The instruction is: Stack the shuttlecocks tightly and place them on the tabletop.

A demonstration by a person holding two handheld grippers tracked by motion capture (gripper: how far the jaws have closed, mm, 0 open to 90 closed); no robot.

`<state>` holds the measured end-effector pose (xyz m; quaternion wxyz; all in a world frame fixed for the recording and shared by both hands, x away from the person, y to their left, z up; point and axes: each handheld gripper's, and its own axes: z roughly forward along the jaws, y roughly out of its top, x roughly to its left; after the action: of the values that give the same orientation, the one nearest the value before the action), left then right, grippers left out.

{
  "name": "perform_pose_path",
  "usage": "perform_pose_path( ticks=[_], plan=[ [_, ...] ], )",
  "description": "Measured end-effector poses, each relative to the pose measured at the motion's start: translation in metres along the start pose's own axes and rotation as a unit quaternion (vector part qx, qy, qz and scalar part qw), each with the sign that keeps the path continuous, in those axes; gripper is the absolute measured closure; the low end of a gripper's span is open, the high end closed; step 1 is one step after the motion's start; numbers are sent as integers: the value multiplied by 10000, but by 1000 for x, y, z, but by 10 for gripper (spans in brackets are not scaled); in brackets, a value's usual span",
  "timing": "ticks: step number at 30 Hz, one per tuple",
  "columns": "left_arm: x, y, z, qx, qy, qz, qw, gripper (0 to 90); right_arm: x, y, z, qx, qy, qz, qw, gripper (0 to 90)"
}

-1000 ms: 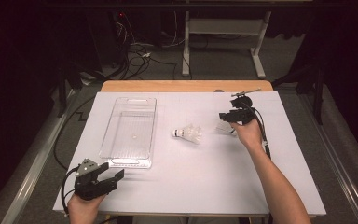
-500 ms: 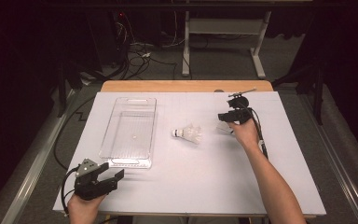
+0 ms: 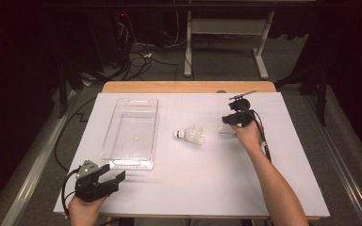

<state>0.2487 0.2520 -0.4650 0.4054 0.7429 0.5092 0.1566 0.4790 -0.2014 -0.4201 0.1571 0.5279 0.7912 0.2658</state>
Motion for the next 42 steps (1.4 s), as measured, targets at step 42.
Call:
perform_pose_path(
  ticks=[42],
  plan=[
    [-1, 0, 0, -3, -1, 6, 10000, 316, 2, -16, -26, 14, 343, -371, 9987, 892]
  ],
)
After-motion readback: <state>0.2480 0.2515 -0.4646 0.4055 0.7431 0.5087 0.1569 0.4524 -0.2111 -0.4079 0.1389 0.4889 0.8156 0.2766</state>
